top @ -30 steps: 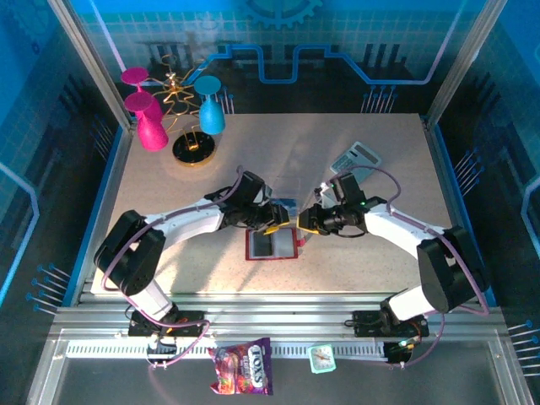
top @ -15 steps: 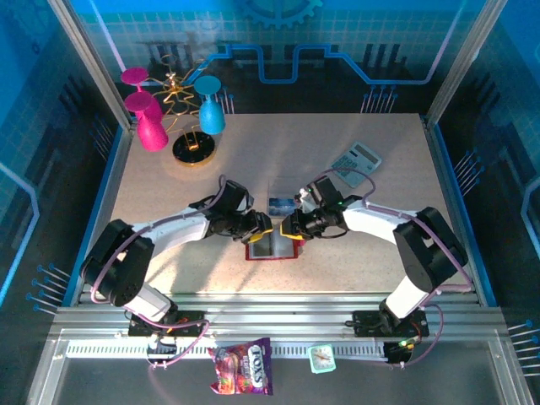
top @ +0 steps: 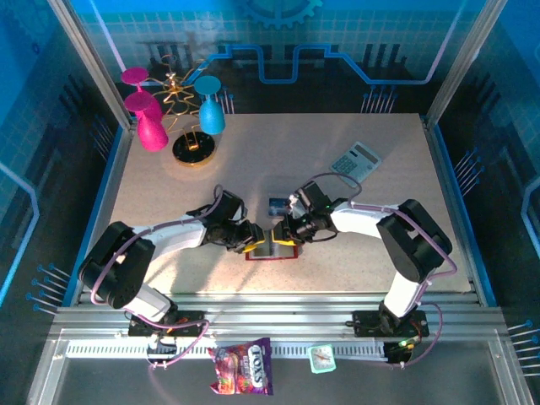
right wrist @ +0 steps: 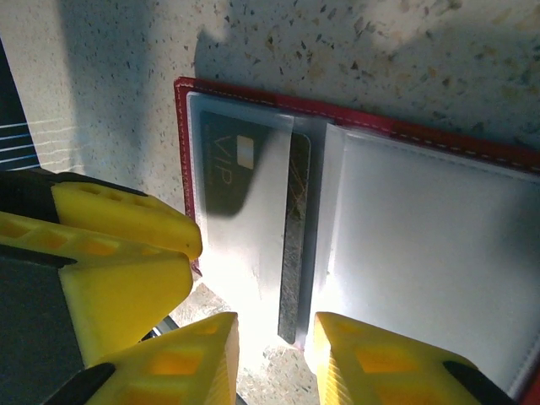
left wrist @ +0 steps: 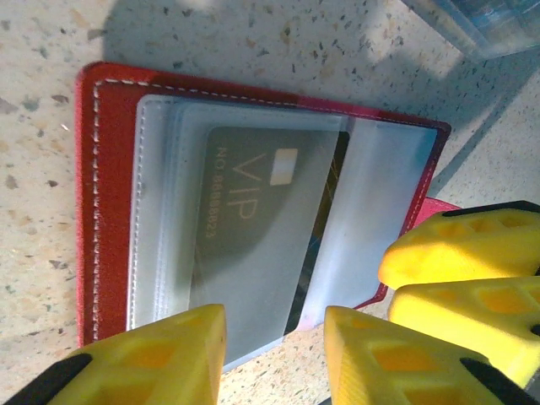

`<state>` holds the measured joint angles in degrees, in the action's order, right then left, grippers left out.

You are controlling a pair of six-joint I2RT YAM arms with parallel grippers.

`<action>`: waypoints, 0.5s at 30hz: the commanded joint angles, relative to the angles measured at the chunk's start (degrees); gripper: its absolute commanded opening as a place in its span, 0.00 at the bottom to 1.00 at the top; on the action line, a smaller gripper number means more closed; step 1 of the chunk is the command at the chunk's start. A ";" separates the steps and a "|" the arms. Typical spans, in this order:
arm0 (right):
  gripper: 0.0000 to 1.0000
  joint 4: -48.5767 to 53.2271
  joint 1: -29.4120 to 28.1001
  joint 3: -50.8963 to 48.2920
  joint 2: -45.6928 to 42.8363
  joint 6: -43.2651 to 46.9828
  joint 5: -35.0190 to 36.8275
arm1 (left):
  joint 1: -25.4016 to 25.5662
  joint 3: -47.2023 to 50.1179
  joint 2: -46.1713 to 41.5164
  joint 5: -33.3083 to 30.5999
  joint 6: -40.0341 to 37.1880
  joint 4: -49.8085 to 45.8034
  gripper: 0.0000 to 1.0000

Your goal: Take the credit cards out of the card holder

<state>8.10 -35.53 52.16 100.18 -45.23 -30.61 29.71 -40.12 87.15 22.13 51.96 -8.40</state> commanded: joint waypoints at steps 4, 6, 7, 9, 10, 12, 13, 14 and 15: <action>0.30 -1.51 -1.42 1.98 1.70 -1.15 -1.07 | -0.65 1.09 -0.81 -0.20 -1.03 1.08 0.32; 0.29 -1.51 -1.60 2.31 2.11 -1.19 -1.16 | -0.63 1.10 -0.84 -0.16 -1.07 1.07 0.30; 0.29 -1.51 -1.73 2.45 2.33 -1.31 -1.18 | -0.73 1.10 -0.79 -0.11 -1.16 1.07 0.29; 0.29 -1.51 -1.91 2.77 2.58 -1.31 -1.22 | -0.80 1.18 -0.78 -0.05 -1.24 1.06 0.27; 0.29 -1.51 -1.95 3.02 2.80 -1.31 -1.25 | -0.81 1.09 -0.68 -0.03 -1.25 1.08 0.26; 0.29 -1.53 -2.17 3.25 3.00 -1.41 -1.23 | -0.83 1.18 -0.65 0.04 -1.29 1.05 0.24; 0.29 -1.50 -2.18 3.46 3.19 -1.43 -1.29 | -0.85 1.27 -0.62 0.02 -1.34 1.02 0.24; 0.29 -1.51 -2.25 3.55 3.32 -1.45 -1.25 | -0.94 1.36 -0.66 0.02 -1.34 1.06 0.23; 0.28 -1.51 -2.26 3.60 3.49 -1.52 -1.16 | -0.94 1.42 -0.57 0.06 -1.39 1.02 0.22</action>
<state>6.79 -37.04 54.37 102.39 -46.26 -30.89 29.30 -39.94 87.13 22.13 51.94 -7.35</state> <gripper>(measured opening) 0.286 0.226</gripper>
